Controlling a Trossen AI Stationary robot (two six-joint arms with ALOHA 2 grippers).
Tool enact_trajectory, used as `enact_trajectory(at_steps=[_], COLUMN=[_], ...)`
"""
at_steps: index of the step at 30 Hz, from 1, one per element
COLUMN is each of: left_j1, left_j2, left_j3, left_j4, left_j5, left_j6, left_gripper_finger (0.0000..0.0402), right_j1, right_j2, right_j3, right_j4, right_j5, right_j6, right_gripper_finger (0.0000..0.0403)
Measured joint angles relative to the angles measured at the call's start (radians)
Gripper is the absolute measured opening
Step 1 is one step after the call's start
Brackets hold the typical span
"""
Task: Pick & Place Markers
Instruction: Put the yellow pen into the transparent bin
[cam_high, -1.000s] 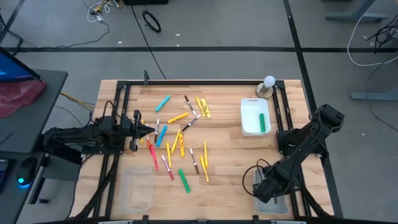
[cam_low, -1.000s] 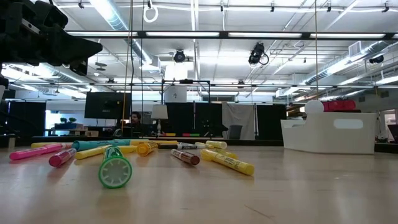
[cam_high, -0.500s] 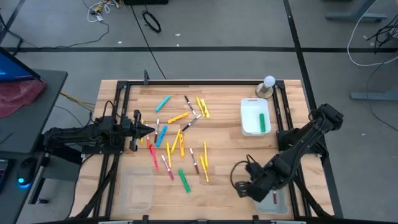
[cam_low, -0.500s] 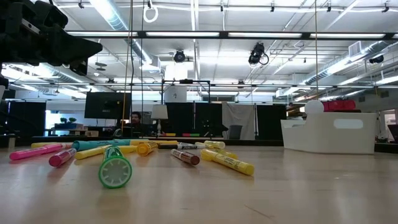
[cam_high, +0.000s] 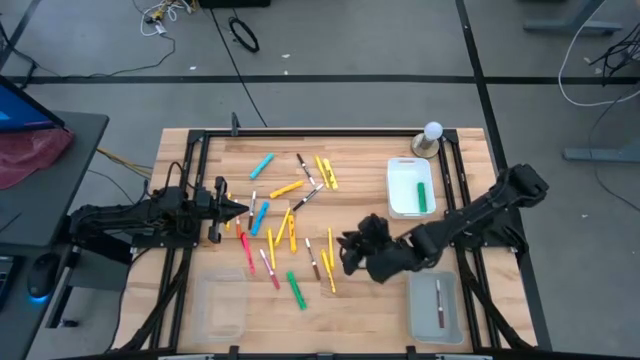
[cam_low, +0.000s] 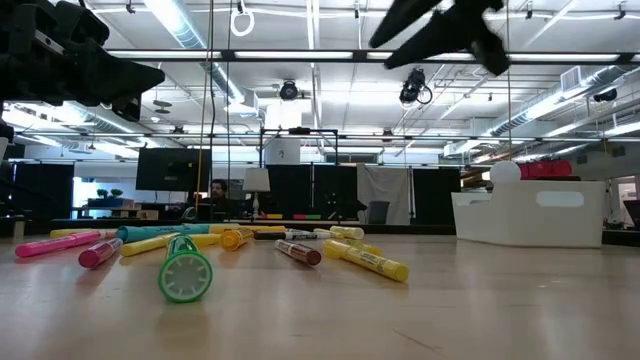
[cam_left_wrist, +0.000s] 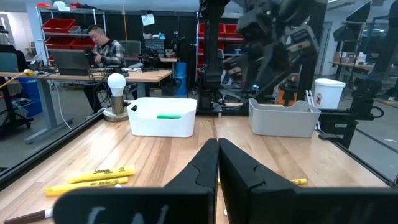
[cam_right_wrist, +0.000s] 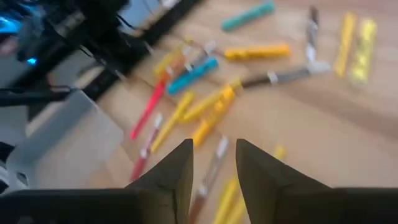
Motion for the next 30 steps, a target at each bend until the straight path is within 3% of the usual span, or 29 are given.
enact_trajectory(at_steps=[9, 14, 20, 26, 30], left_j1=[0.0, 0.0, 0.0, 0.001, -0.011], left_j2=[0.0, 0.0, 0.0, 0.0, 0.002], left_j3=[0.0, 0.0, 0.0, 0.0, 0.0], left_j4=[0.016, 0.023, 0.069, 0.116, 0.164], left_j5=[0.0, 0.0, 0.006, -0.154, -0.131], left_j6=[0.0, -0.014, -0.266, -0.284, -0.341], left_gripper_finger=[0.0018, 0.0018, 0.0018, 0.0018, 0.0018], right_j1=[-0.144, -0.217, -0.274, -0.28, -0.252], right_j2=[0.0, 0.0, 0.0, 0.0, 0.0], right_j3=[-0.326, -0.424, -0.443, -0.443, -0.443], right_j4=[0.67, 0.9, 0.953, 0.985, 0.996], right_j5=[-0.002, -0.002, -0.041, -0.193, -0.239], right_j6=[-0.403, -0.644, -0.827, -0.807, -0.771], right_gripper_finger=[0.012, 0.012, 0.012, 0.012, 0.012])
